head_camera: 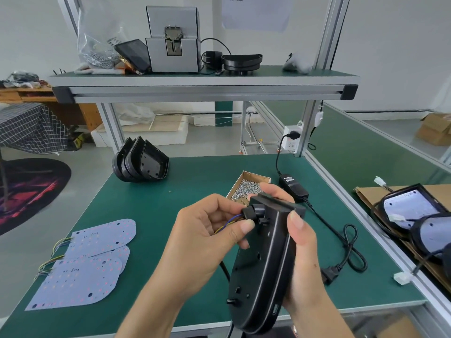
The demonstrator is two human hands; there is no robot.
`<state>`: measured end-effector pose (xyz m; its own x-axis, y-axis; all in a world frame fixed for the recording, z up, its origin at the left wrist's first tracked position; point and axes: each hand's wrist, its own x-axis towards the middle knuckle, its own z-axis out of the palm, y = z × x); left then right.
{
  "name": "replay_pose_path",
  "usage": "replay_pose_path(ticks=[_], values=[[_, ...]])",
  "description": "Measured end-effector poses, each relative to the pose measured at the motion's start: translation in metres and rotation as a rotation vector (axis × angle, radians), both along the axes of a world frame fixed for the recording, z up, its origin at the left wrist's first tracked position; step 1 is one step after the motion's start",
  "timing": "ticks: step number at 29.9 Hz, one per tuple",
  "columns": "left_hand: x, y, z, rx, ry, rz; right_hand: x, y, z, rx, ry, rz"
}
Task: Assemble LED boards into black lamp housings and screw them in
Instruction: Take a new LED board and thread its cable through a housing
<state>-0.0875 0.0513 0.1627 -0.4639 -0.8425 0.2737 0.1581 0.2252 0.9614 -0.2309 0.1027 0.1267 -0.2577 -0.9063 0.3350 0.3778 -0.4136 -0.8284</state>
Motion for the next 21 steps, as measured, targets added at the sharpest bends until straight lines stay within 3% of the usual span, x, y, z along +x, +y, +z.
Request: replay_pose_path(ticks=[2, 8, 17, 21], values=[[-0.001, 0.0, 0.0, 0.022, 0.025, 0.025, -0.001, 0.001, -0.002, 0.09, 0.101, -0.078], [-0.001, -0.002, 0.003, 0.049, 0.052, 0.053, -0.011, 0.0, -0.009, 0.043, 0.221, -0.123], [0.009, -0.003, 0.013, -0.098, 0.012, 0.032, -0.016, -0.003, -0.003, 0.034, 0.374, -0.12], [0.013, 0.0, 0.016, -0.159, -0.032, 0.053, -0.012, -0.004, -0.004, 0.024, 0.338, -0.085]])
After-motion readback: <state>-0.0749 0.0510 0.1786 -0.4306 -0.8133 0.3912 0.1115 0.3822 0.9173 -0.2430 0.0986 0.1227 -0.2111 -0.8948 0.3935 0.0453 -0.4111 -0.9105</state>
